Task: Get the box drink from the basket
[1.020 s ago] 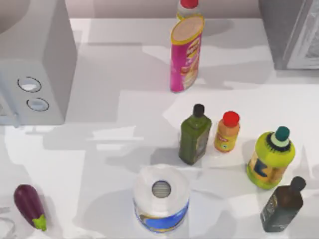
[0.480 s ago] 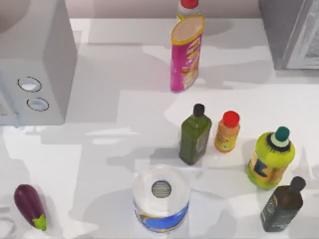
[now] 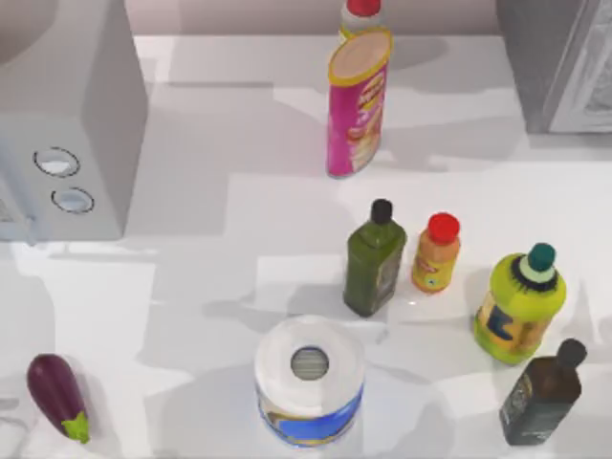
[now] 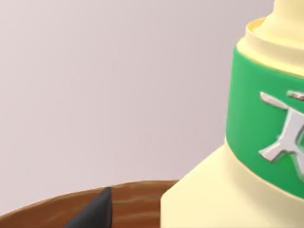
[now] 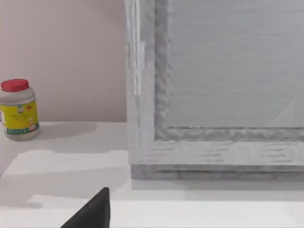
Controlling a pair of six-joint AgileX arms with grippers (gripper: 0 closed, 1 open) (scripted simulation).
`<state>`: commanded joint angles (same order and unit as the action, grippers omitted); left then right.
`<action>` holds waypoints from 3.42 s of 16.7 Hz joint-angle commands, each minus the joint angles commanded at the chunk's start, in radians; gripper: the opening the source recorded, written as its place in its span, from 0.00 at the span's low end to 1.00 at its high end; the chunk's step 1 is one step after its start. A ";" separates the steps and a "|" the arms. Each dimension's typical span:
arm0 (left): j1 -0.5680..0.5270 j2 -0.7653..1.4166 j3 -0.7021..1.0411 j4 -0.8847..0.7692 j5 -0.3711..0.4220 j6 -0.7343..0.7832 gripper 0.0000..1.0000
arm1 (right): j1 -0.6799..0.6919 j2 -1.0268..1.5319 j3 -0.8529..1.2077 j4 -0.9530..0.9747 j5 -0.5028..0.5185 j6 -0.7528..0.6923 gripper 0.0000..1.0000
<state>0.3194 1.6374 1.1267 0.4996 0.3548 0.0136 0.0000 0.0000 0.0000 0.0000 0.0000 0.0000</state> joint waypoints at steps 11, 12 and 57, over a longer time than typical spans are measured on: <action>-0.009 0.030 0.030 0.000 -0.009 0.000 0.70 | 0.000 0.000 0.000 0.000 0.000 0.000 1.00; -0.009 0.030 0.030 0.000 -0.009 0.000 0.62 | 0.000 0.000 0.000 0.000 0.000 0.000 1.00; -0.016 0.036 0.668 -0.609 -0.018 0.003 0.00 | 0.000 0.000 0.000 0.000 0.000 0.000 1.00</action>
<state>0.3038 1.6732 1.7944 -0.1095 0.3366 0.0165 0.0000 0.0000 0.0000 0.0000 0.0000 0.0000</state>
